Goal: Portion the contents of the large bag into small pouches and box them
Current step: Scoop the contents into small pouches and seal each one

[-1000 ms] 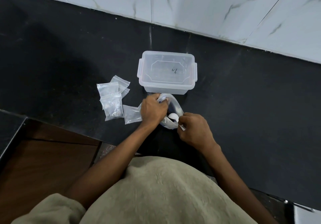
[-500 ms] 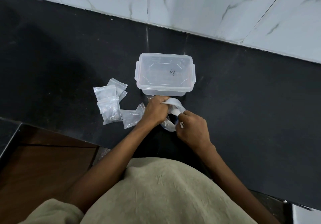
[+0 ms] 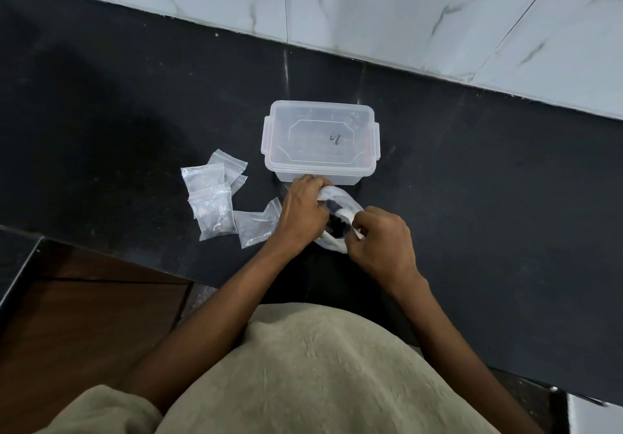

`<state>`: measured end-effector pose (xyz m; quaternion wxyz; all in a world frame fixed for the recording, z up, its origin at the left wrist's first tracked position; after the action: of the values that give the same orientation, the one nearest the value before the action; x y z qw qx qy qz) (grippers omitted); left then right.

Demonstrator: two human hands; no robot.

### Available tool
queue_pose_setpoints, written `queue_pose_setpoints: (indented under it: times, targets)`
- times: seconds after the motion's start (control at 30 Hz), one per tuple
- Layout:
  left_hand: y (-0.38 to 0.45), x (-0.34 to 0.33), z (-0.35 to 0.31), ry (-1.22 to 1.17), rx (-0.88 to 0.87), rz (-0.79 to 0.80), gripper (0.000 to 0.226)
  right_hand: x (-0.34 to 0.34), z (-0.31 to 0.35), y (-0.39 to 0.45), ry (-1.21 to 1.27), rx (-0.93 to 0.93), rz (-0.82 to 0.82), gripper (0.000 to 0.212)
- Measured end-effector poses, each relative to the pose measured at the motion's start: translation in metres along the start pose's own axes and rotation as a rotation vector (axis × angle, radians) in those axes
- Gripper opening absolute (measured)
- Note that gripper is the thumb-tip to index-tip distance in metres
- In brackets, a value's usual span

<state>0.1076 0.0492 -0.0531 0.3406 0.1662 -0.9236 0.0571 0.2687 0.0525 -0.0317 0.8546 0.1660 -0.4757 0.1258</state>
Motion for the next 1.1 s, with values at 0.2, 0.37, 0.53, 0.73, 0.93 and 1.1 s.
queue_pose_setpoints:
  times: [0.2,0.37,0.53,0.73,0.93,1.1]
  targets:
    - [0.003,-0.001,-0.005,-0.124,0.013,0.053,0.037,-0.005,-0.003,0.003,-0.061,0.108,0.030,0.013]
    - [0.004,0.003,-0.006,-0.163,0.062,0.071,0.037,-0.006,-0.014,0.003,-0.062,0.068,0.147,0.010]
    - [0.004,0.001,-0.009,-0.077,0.099,0.183,0.044,-0.005,-0.019,0.002,-0.034,0.041,0.098,0.014]
    - [-0.016,-0.002,-0.020,-0.100,0.151,0.077,0.063,-0.010,-0.017,0.003,0.021,-0.158,0.050,0.014]
    - [-0.039,0.003,-0.020,-0.018,0.440,0.008,0.073,-0.015,-0.016,-0.004,0.137,-0.275,-0.019,0.028]
    - [-0.042,-0.009,-0.015,-0.131,0.692,0.157,0.058,-0.017,-0.013,-0.010,0.193,-0.285,-0.031,0.030]
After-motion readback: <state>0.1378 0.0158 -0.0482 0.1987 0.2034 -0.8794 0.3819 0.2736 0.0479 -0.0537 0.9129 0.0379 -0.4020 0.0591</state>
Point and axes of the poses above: each hand's wrist, its own y-axis towards the middle knuckle, its own x-axis out of the back of the hand, z = x × y, the point moved 1 cm from there along y, towards the middle knuckle, and after that the axes turned 6 degrees about -z, right-handed, at the moved point
